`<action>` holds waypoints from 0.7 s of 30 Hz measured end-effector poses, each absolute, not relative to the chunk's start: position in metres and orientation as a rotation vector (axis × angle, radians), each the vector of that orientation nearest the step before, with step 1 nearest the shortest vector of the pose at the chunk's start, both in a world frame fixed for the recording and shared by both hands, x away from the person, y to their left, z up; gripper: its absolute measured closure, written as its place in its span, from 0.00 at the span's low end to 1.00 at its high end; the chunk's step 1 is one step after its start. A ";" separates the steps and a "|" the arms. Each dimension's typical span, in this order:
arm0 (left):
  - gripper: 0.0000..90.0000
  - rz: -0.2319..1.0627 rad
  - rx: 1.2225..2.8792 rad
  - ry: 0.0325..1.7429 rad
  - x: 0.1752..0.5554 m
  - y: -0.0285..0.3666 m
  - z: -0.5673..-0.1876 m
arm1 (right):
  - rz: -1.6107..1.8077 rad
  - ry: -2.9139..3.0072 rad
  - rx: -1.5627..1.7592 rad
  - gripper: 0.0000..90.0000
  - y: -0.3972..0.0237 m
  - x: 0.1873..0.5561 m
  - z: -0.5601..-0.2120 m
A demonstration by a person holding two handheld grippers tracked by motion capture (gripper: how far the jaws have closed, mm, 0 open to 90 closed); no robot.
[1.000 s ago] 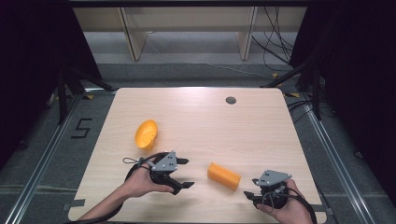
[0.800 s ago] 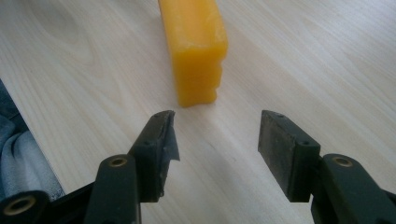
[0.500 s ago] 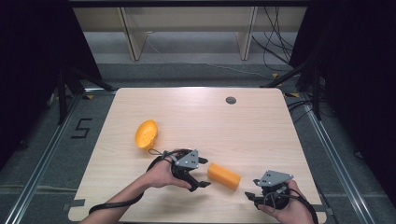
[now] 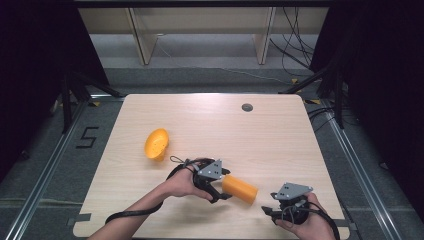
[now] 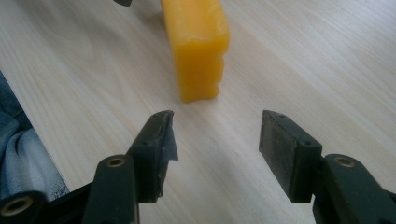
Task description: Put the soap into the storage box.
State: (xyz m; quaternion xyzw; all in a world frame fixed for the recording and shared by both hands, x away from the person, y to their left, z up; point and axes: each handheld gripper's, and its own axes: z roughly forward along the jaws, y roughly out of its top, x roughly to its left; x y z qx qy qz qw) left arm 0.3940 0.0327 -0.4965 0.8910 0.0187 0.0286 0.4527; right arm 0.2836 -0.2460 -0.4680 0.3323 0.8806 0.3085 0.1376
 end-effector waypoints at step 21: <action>0.41 0.084 2.241 -0.048 0.394 0.010 -0.501 | 0.893 2.552 0.962 0.49 -0.245 0.283 -0.469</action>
